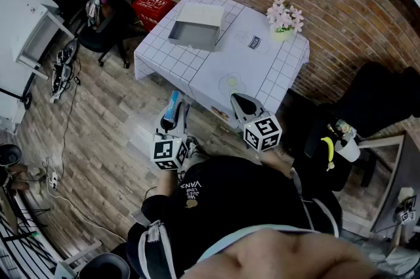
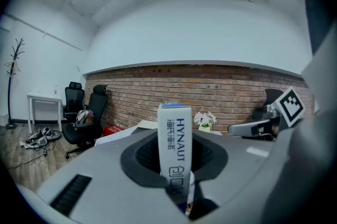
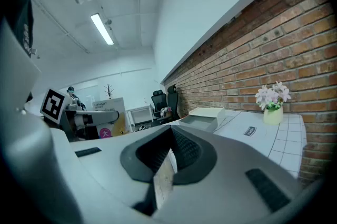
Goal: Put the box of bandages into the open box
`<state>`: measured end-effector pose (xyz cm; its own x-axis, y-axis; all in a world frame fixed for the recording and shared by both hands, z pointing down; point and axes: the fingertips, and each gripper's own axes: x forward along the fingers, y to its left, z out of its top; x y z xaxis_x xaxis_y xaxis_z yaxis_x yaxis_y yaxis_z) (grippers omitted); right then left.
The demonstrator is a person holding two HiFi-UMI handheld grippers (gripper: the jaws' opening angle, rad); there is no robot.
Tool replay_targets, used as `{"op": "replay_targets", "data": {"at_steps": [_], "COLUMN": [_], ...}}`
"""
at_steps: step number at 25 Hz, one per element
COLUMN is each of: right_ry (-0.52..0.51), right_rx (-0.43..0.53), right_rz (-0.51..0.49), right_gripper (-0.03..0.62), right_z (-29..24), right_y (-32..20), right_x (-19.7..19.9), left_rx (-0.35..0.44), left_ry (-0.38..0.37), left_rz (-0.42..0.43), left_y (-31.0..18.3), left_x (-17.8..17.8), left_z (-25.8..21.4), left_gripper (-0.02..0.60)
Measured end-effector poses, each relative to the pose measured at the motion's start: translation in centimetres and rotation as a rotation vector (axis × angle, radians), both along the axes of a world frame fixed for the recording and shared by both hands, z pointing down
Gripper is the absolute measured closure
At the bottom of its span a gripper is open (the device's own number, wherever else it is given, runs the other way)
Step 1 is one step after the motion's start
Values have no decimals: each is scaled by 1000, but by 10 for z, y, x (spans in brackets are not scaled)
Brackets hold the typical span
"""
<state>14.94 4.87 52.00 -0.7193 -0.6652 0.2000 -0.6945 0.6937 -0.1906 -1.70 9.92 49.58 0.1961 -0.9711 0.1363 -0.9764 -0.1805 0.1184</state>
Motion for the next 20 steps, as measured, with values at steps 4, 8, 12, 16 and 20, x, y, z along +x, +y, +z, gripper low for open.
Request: {"op": "replay_targets", "data": {"at_steps": [4,8,12,16,20], "right_ry": [-9,-42,-35,-25,-20], "right_rx": [10,-6,-21,-29,-45], "right_rz": [-9,-1,19,42,62], "right_gripper": [591,591,591,591,591], "right_z": [-2,-3,-1,2,4], "right_y": [-5,-14,-25,-35,-45], "right_x": [-12,-21,-30,-42,-52], "left_rx": [-5,-13,-21,-25,-41], "left_ry": [-2,2,9,2,6], "left_rz": [12,26,43,61,67], "left_y": [-8,-17,-29,-42,-54], "left_x": [-7,-15,-26,-42,-57], "left_z": [2,5,6,8,12], "left_gripper": [502,502,502,502,502]}}
